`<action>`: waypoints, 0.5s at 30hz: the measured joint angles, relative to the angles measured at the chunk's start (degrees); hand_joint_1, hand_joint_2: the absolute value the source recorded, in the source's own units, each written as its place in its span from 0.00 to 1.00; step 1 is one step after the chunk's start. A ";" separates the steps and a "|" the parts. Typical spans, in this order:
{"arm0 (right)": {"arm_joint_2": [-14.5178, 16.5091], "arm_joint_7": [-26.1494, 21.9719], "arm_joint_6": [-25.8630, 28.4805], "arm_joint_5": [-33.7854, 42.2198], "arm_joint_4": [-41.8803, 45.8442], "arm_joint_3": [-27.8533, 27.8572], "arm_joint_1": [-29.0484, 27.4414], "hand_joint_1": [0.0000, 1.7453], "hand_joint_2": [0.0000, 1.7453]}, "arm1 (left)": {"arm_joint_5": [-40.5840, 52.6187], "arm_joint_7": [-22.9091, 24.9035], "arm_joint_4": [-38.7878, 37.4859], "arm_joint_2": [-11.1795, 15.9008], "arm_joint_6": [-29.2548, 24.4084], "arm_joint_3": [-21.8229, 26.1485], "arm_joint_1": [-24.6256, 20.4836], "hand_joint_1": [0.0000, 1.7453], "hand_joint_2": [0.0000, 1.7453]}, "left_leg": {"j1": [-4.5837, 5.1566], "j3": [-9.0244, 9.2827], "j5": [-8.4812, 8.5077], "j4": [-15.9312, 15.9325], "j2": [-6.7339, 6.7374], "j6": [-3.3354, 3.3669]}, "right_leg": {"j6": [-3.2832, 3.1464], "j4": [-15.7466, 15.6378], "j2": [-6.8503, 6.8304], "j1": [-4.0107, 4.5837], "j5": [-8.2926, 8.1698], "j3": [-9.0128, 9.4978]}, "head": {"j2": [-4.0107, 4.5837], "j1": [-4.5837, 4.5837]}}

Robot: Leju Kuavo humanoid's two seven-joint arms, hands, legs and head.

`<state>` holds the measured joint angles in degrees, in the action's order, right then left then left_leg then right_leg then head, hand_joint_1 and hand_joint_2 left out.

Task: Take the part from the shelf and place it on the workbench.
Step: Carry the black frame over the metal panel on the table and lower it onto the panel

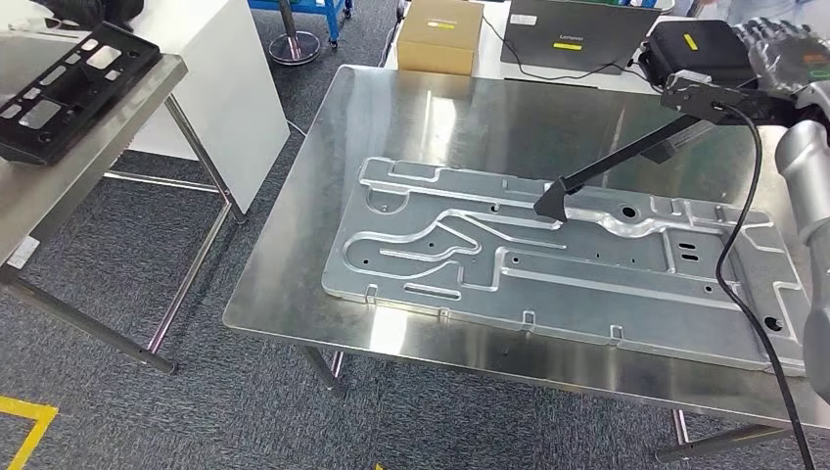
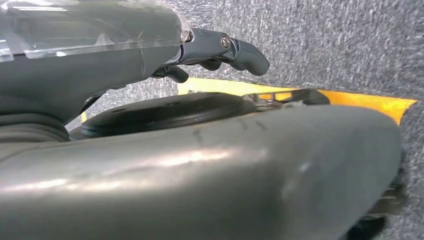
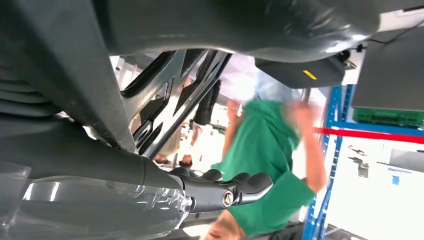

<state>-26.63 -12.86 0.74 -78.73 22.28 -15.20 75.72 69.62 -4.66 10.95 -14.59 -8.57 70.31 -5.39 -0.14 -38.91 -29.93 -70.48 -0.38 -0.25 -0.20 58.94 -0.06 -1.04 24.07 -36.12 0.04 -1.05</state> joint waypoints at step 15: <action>-0.87 -0.90 -3.10 2.07 0.30 -2.24 4.40 0.00 0.00 | 0.07 -0.50 0.00 -0.10 0.50 0.00 -0.15 0.00 0.00 | -0.27 5.48 5.07 12.80 0.14 2.29 | 3.37 11.12 0.03 -0.92 3.93 -5.07 | 0.00 0.24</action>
<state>-27.50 -13.75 -2.36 -76.66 22.58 -17.44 80.12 69.69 -5.16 10.95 -14.69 -8.07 70.31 -5.54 -0.40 -33.43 -24.86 -57.68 -0.24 2.04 3.17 70.05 -0.03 -1.96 28.00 -41.20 0.04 -0.81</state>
